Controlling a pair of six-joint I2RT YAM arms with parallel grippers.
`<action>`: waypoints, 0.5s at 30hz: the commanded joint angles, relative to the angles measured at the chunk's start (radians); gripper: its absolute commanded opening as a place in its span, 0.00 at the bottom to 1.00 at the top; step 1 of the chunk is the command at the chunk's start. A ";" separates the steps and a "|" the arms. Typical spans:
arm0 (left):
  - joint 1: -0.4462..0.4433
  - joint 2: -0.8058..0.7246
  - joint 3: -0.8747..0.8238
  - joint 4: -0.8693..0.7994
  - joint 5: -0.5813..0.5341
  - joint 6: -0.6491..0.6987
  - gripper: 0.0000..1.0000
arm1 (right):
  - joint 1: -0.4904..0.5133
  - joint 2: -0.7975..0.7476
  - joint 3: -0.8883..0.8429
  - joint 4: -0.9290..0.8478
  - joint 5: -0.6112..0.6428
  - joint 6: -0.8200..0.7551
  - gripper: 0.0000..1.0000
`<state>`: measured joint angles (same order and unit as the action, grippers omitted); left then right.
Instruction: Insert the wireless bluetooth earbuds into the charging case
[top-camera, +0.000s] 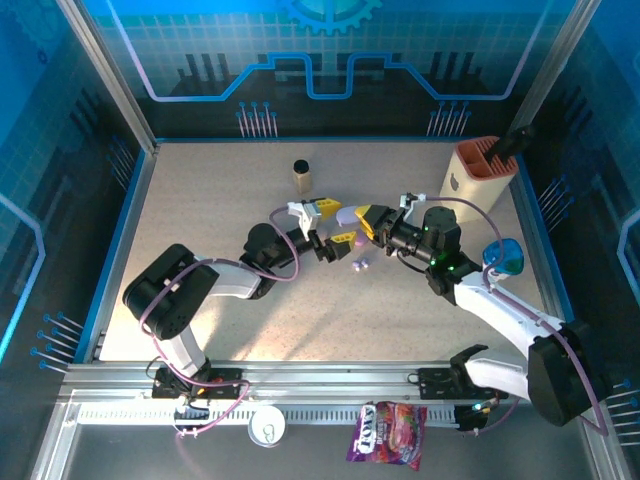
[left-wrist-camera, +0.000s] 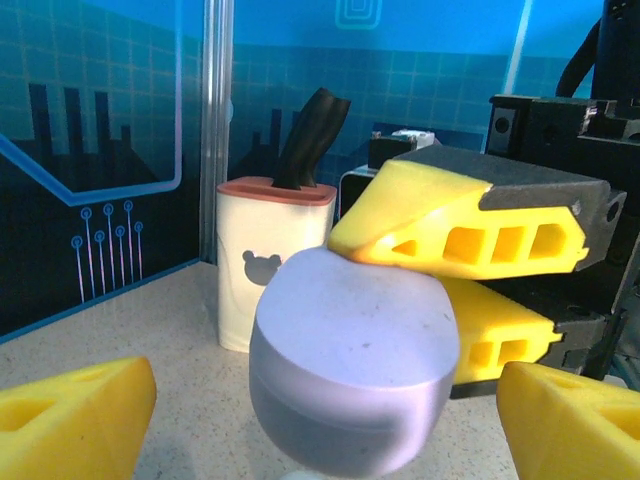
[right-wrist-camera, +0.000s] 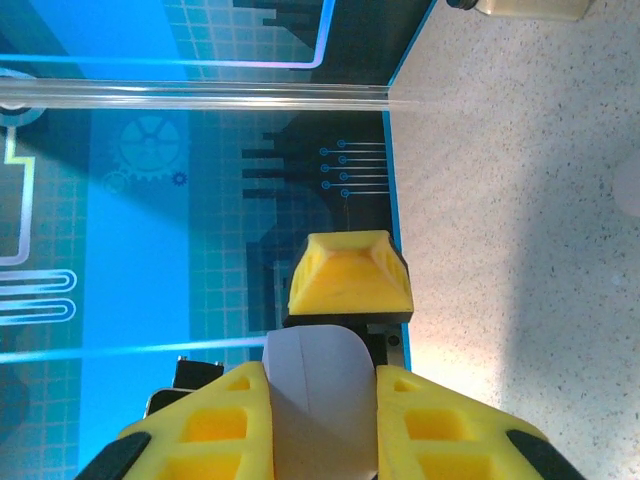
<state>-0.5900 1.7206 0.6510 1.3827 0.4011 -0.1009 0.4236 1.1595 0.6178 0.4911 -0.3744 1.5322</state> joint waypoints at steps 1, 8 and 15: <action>-0.002 0.009 0.034 0.019 0.040 0.041 0.88 | 0.007 -0.007 0.045 0.016 -0.016 0.062 0.03; -0.004 0.027 0.065 0.020 0.056 0.029 0.78 | 0.004 0.019 0.030 0.106 -0.051 0.121 0.03; -0.005 0.023 0.072 0.020 0.063 0.021 0.62 | -0.013 0.012 0.013 0.118 -0.054 0.130 0.02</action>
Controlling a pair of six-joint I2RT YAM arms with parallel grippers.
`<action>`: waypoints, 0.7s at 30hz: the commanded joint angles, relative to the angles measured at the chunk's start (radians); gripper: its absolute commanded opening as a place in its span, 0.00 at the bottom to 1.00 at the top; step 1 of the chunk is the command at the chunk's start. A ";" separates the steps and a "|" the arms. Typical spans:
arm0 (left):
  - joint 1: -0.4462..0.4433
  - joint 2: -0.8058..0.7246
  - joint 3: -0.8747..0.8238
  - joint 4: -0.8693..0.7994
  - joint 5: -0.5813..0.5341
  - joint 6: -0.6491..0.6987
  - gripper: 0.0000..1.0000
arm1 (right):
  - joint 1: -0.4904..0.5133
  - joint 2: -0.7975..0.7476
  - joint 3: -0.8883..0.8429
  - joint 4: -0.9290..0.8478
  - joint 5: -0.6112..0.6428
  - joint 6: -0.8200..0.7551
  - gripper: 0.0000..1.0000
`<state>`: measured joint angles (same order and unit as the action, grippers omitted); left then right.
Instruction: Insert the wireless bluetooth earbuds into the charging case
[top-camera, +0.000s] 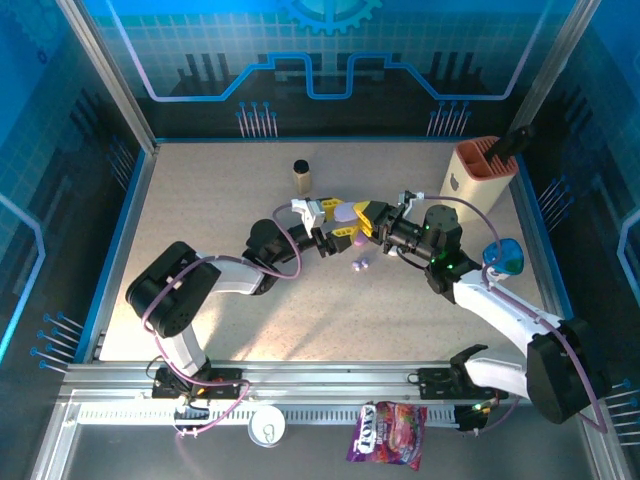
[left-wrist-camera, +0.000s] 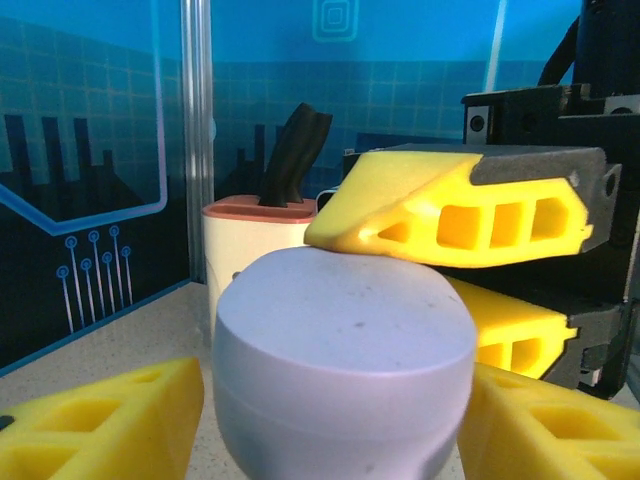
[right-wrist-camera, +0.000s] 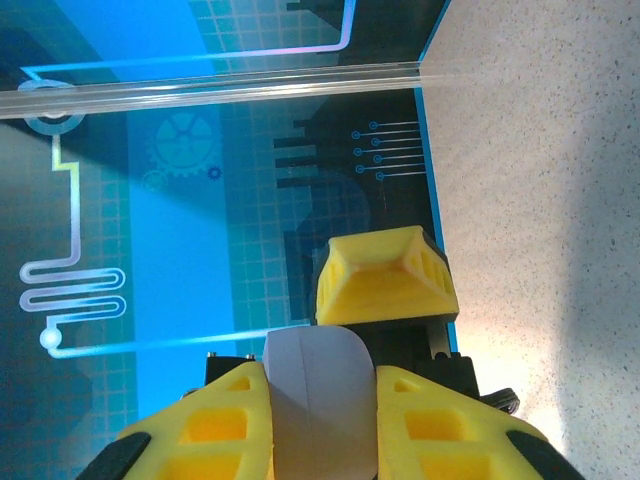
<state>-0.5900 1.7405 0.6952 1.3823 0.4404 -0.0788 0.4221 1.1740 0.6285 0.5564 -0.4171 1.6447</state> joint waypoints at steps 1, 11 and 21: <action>-0.005 0.003 0.028 0.020 0.025 -0.001 0.62 | -0.012 0.001 0.000 0.058 -0.013 0.019 0.02; -0.009 -0.004 0.030 0.020 0.019 0.012 0.53 | -0.015 0.013 -0.008 0.041 -0.015 0.017 0.02; -0.010 -0.009 0.024 0.020 0.032 0.034 0.51 | -0.017 0.017 -0.011 0.016 -0.018 -0.002 0.02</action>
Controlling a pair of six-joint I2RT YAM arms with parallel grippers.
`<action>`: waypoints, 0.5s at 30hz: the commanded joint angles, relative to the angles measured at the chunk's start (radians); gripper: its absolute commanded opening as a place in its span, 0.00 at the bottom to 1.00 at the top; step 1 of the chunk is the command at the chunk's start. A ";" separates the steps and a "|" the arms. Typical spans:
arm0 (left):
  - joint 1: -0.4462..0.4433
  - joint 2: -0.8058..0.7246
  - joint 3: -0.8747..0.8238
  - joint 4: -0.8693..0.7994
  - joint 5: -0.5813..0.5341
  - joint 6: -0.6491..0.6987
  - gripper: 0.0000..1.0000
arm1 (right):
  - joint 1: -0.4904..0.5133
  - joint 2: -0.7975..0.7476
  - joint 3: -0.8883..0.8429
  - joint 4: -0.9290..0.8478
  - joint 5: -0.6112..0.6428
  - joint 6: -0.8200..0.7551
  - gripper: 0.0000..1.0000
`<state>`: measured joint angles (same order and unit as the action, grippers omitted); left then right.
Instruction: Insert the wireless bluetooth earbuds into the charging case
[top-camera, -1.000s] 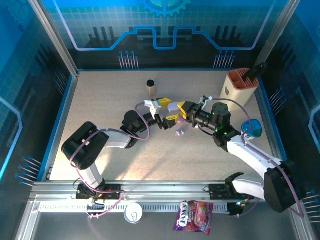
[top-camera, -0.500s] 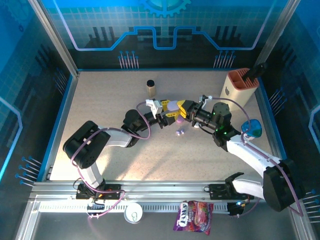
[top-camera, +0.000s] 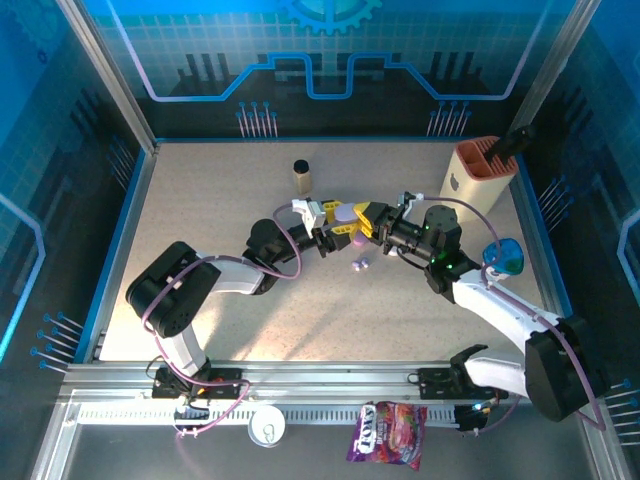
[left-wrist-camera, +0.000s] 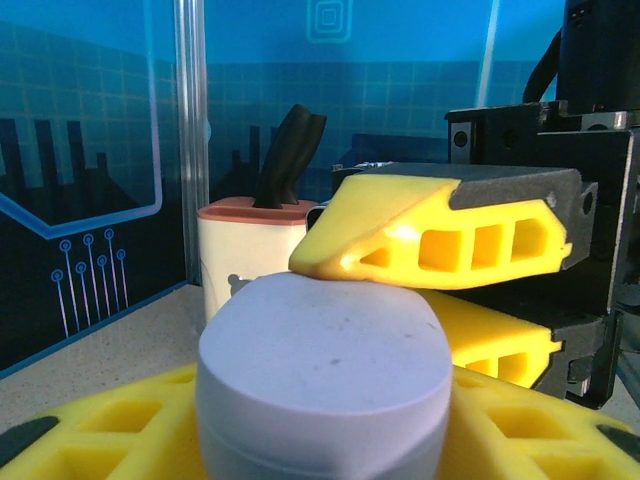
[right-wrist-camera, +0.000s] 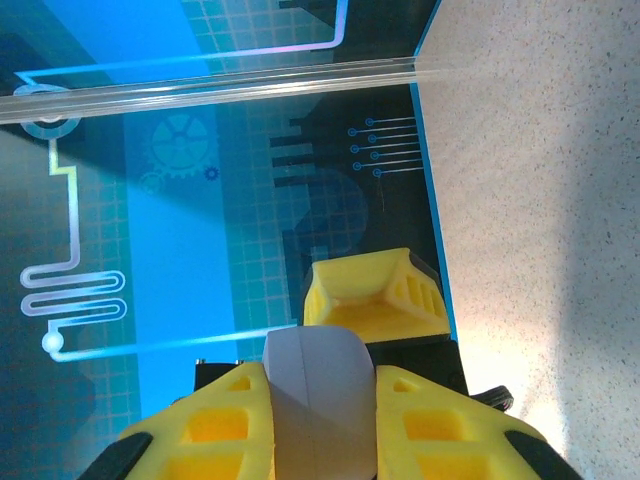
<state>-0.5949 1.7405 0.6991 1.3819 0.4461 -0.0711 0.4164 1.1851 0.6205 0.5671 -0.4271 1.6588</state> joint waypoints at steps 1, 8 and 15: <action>-0.006 -0.010 0.019 0.021 0.027 0.027 0.51 | -0.011 0.006 -0.001 0.004 -0.008 -0.016 0.02; -0.006 -0.009 0.017 0.020 0.033 0.019 0.41 | -0.013 0.015 -0.002 0.003 -0.016 -0.017 0.02; -0.007 -0.012 0.019 0.020 0.042 0.023 0.38 | -0.015 0.021 -0.005 -0.013 -0.019 -0.021 0.03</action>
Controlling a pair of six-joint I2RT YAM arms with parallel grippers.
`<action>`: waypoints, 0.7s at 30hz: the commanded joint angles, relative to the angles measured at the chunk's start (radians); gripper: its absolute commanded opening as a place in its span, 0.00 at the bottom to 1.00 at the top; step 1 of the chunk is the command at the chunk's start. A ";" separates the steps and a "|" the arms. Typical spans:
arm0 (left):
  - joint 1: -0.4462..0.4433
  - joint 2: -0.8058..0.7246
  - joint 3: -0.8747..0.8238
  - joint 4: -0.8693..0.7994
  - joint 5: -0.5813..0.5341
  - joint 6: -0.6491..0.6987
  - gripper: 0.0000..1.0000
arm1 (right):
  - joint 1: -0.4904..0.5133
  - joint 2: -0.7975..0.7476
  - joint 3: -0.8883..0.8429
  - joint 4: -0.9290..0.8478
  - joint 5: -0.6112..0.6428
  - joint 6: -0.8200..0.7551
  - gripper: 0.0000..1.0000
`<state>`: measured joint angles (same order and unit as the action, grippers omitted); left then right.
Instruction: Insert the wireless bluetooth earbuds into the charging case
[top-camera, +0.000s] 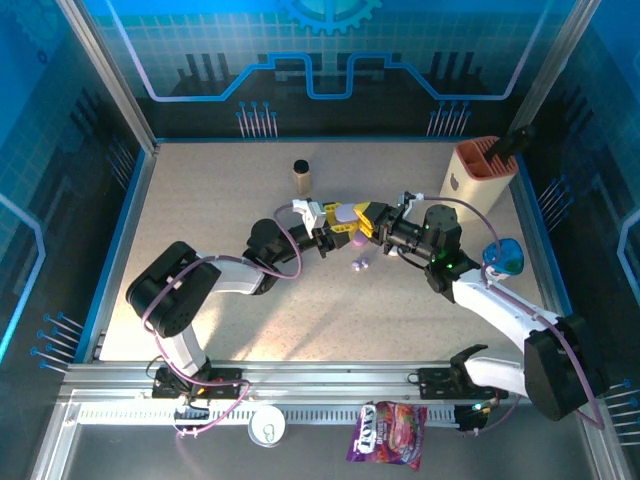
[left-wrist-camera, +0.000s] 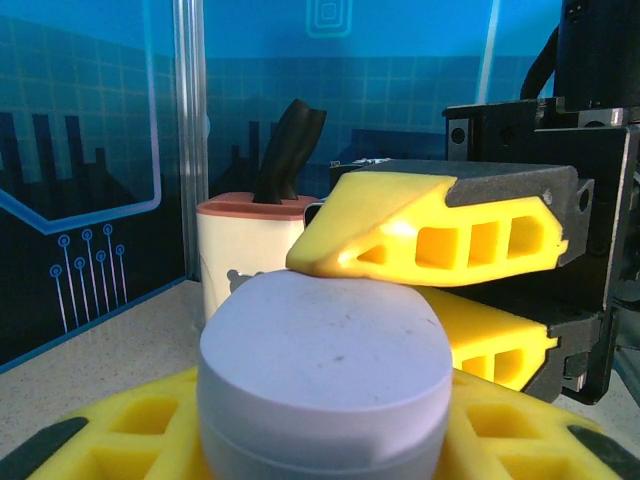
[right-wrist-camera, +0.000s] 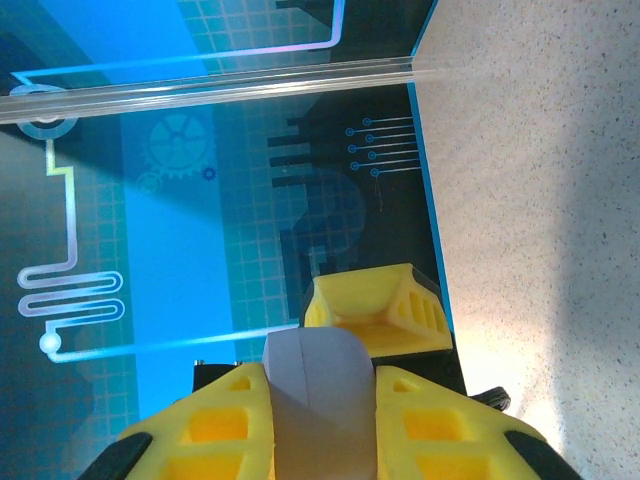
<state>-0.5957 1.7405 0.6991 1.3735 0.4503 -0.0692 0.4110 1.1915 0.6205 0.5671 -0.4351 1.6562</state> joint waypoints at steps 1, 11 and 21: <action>-0.006 -0.012 0.018 0.030 0.042 0.021 0.35 | -0.010 0.016 -0.005 -0.018 -0.011 -0.021 0.03; -0.006 -0.021 0.007 0.029 0.104 0.012 0.31 | -0.023 -0.007 -0.006 -0.051 0.008 -0.069 0.47; 0.007 -0.039 -0.039 0.029 0.150 -0.036 0.30 | -0.143 -0.123 -0.003 -0.214 -0.019 -0.446 0.72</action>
<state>-0.5941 1.7378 0.6838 1.3678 0.5465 -0.0795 0.3157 1.1118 0.6121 0.4374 -0.4324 1.4250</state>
